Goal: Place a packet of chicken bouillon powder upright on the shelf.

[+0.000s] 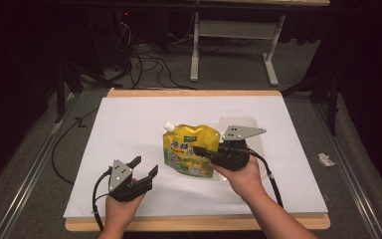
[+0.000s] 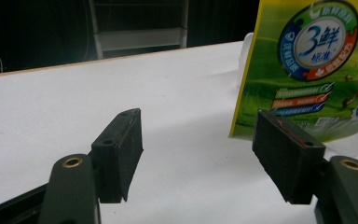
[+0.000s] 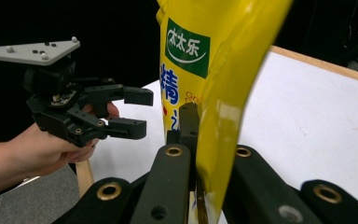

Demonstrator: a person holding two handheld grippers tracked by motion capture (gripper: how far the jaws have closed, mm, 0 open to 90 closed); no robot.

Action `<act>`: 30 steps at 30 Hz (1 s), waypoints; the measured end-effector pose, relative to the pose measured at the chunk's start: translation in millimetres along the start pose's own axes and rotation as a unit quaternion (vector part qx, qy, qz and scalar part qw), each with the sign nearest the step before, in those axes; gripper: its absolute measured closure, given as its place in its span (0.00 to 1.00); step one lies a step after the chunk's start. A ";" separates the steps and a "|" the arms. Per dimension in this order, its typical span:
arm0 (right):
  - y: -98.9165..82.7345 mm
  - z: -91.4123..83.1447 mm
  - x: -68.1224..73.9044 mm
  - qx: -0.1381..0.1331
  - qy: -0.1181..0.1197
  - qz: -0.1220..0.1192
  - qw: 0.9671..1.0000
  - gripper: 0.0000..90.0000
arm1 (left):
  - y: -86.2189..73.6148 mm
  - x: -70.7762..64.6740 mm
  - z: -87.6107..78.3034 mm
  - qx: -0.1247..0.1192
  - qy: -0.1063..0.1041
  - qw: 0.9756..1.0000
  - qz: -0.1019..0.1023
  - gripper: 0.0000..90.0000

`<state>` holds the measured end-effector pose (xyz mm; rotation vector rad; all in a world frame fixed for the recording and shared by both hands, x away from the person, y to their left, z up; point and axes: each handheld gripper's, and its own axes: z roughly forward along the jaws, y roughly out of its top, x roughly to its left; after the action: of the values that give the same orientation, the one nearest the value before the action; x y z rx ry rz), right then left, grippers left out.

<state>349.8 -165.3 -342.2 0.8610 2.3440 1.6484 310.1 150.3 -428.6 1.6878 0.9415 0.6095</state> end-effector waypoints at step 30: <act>12.8 -88.1 -60.4 -0.020 -0.086 -0.011 0.996 1.00 | -4.0 -7.0 1.3 0.007 -0.014 1.000 0.009 0.37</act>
<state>366.2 -266.2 -308.7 0.9253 2.1912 1.5405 306.1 144.4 -432.4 1.7153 0.9135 0.5903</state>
